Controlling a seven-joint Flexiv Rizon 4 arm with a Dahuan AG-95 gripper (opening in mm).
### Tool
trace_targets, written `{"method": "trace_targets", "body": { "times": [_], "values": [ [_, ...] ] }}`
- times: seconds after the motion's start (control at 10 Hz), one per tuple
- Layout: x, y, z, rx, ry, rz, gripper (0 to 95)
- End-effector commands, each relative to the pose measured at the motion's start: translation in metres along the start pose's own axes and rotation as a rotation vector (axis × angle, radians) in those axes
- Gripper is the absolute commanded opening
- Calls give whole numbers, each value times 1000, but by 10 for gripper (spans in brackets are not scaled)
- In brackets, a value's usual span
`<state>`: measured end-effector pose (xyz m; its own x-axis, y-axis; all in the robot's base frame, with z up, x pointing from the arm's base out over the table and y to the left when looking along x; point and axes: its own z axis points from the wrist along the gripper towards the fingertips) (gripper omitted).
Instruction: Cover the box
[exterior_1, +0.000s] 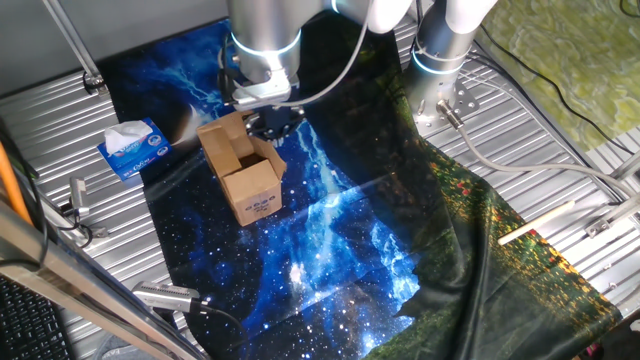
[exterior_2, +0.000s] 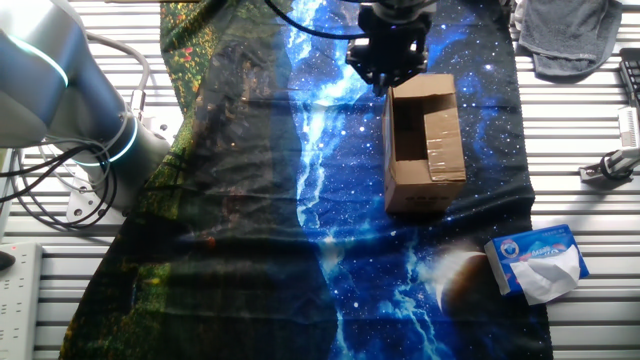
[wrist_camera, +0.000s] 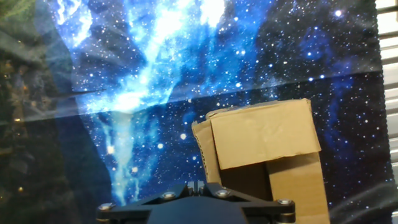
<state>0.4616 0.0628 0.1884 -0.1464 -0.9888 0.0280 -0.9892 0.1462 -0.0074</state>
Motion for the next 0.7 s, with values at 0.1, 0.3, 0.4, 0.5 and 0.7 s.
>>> {"method": "trace_targets", "body": {
  "times": [0.1, 0.3, 0.4, 0.5, 0.7],
  "values": [
    [-2, -5, -3, 1, 7, -17, 0],
    [-4, -10, -5, 3, 15, -30, 0],
    [-6, -15, -7, 4, 22, -43, 0],
    [-7, -17, -8, 7, 32, -55, 0],
    [-8, -21, -8, 18, 38, -73, 0]
  ]
}}
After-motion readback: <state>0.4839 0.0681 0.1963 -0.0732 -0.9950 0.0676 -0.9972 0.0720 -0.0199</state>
